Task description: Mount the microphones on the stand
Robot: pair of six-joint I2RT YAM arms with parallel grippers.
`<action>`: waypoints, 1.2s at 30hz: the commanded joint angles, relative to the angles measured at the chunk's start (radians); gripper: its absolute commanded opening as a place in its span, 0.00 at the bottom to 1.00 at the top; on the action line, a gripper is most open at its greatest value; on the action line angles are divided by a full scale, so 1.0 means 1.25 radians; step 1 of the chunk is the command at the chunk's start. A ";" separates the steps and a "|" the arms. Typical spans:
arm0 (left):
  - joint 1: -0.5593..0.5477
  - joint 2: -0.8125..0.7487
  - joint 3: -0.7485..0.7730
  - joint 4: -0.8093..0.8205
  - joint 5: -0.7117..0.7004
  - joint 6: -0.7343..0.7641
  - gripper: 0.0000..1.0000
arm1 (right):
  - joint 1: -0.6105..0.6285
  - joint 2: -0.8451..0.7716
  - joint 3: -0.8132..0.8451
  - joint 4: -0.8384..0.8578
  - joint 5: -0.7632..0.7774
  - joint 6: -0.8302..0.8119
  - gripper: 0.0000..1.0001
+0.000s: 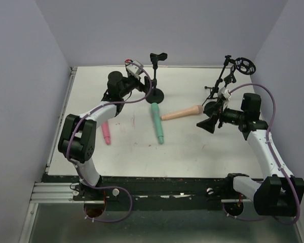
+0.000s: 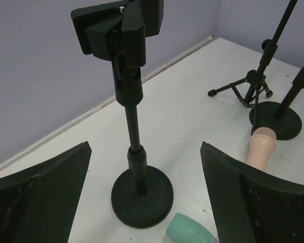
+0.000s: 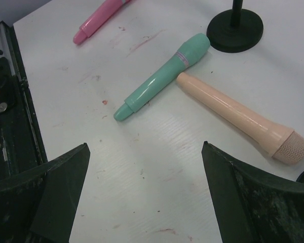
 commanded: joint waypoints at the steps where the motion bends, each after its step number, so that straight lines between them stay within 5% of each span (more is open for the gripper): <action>1: -0.004 0.080 0.090 0.065 0.082 0.028 0.95 | 0.000 0.017 0.035 -0.044 -0.013 -0.034 1.00; 10: -0.016 0.178 0.199 0.047 0.057 0.046 0.85 | 0.000 0.039 0.053 -0.076 -0.017 -0.057 1.00; 30: -0.051 0.246 0.295 0.032 -0.109 0.088 0.81 | 0.000 0.043 0.055 -0.089 -0.023 -0.068 1.00; 36: -0.059 0.242 0.295 0.033 -0.154 0.098 0.72 | 0.000 0.043 0.055 -0.088 -0.023 -0.070 1.00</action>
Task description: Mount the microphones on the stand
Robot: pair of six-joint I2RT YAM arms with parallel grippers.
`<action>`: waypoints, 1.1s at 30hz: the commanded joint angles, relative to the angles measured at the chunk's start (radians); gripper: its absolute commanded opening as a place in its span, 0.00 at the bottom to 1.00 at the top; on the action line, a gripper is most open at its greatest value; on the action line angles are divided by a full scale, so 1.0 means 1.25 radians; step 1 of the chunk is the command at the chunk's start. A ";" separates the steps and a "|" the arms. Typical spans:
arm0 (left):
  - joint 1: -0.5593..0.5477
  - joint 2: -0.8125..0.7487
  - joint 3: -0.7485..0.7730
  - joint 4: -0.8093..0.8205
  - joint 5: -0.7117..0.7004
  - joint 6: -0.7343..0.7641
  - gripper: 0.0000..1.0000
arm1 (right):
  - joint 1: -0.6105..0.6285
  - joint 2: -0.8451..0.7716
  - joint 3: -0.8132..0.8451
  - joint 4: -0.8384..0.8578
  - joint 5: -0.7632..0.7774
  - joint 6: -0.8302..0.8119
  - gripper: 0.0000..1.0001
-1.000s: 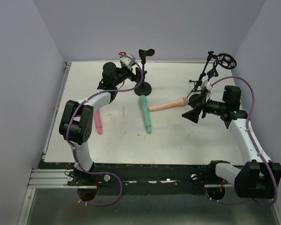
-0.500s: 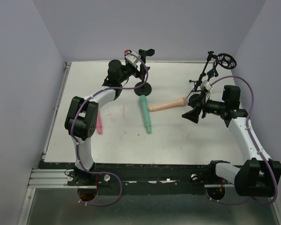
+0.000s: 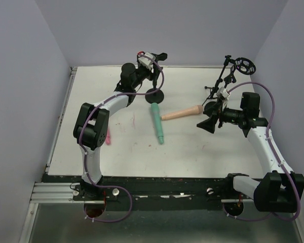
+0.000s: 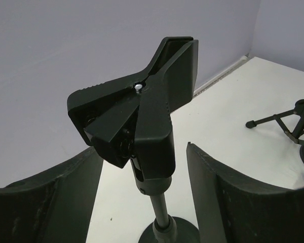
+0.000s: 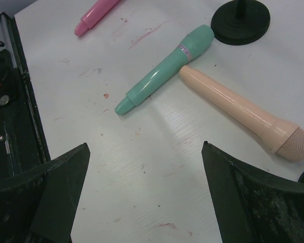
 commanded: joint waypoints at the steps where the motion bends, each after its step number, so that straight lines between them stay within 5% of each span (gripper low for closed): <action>1: -0.009 0.004 0.020 0.011 -0.056 0.022 0.70 | 0.000 0.007 0.020 -0.012 -0.020 -0.011 1.00; 16: -0.016 -0.012 0.016 0.033 -0.072 0.063 0.33 | -0.001 0.003 0.016 -0.012 -0.019 -0.015 1.00; 33: 0.011 -0.164 -0.055 0.035 -0.121 0.122 0.24 | 0.000 -0.002 0.011 -0.007 -0.021 -0.018 1.00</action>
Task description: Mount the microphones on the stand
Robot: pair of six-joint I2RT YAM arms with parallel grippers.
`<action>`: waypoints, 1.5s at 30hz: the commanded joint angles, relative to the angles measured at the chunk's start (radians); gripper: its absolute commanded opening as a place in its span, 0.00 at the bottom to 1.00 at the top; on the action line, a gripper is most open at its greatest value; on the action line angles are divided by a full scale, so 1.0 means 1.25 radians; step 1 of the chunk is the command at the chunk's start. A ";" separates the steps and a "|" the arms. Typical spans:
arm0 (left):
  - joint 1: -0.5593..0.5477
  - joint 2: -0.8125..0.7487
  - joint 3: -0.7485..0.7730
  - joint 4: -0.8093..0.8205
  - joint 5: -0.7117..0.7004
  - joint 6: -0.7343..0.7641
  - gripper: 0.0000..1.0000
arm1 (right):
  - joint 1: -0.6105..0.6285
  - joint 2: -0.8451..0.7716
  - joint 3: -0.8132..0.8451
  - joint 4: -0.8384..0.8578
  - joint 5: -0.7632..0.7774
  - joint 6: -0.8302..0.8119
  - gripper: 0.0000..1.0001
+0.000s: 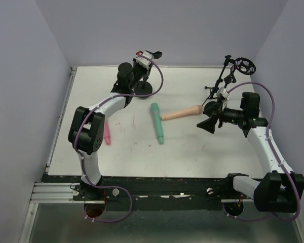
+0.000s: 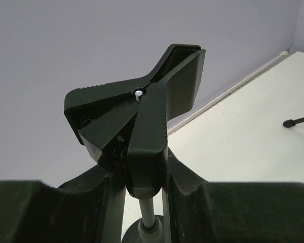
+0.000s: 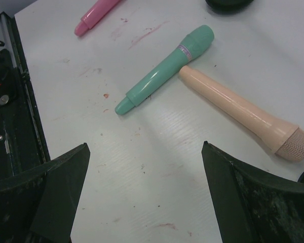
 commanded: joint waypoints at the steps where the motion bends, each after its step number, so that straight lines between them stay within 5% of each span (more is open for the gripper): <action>1: 0.014 -0.133 -0.049 0.048 -0.031 0.022 0.24 | 0.000 -0.002 0.011 -0.008 -0.023 -0.013 1.00; 18: 0.024 -0.567 -0.472 -0.116 0.069 -0.225 0.22 | 0.000 -0.017 -0.008 0.016 -0.032 -0.002 1.00; 25: -0.019 -0.707 -0.629 -0.130 0.076 -0.222 0.21 | 0.000 -0.022 -0.017 0.028 -0.036 0.005 1.00; 39: -0.147 -0.795 -0.727 -0.074 -0.145 -0.230 0.21 | 0.000 -0.022 -0.024 0.030 -0.037 0.004 1.00; 45: -0.154 -0.784 -0.732 -0.085 -0.158 -0.245 0.33 | 0.000 -0.022 -0.027 0.032 -0.037 0.003 1.00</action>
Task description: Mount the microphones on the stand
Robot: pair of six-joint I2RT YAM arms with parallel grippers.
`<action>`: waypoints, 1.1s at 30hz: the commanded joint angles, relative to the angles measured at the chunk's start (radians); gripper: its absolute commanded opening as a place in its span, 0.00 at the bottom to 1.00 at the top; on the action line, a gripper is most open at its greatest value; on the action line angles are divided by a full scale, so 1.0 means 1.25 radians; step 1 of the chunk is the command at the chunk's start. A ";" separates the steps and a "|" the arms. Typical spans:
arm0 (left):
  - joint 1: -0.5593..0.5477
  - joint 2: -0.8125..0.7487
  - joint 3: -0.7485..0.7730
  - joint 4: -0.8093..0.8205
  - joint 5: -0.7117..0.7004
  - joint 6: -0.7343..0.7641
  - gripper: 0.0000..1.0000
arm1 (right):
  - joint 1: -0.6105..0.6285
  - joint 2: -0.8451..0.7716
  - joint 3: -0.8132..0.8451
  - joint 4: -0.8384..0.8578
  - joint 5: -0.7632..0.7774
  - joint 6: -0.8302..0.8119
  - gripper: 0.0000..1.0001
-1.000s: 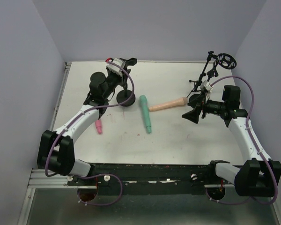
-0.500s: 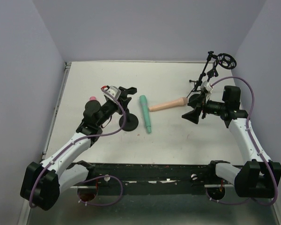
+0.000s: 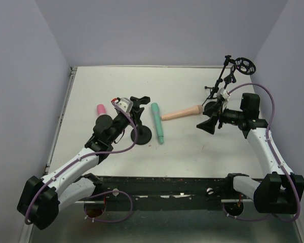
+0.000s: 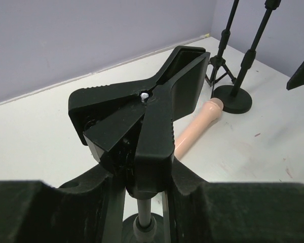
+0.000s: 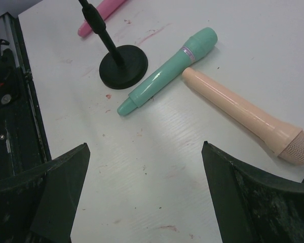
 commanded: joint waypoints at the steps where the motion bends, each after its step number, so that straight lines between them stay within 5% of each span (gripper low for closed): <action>1: -0.006 -0.004 -0.008 0.018 -0.046 -0.037 0.38 | 0.000 -0.010 -0.011 0.014 -0.025 0.001 1.00; 10: -0.005 -0.096 -0.020 -0.069 -0.045 -0.068 0.80 | 0.000 -0.006 -0.013 0.014 -0.030 -0.003 1.00; 12: -0.006 -0.139 -0.026 -0.107 -0.043 -0.080 0.97 | 0.000 -0.006 -0.013 0.014 -0.030 -0.004 1.00; 24: 0.012 -0.381 0.081 -0.577 -0.015 -0.128 0.98 | 0.022 0.070 0.057 -0.131 -0.037 -0.081 1.00; 33: 0.032 -0.411 0.164 -0.802 -0.084 -0.061 0.98 | 0.333 0.198 0.181 -0.148 0.278 0.051 1.00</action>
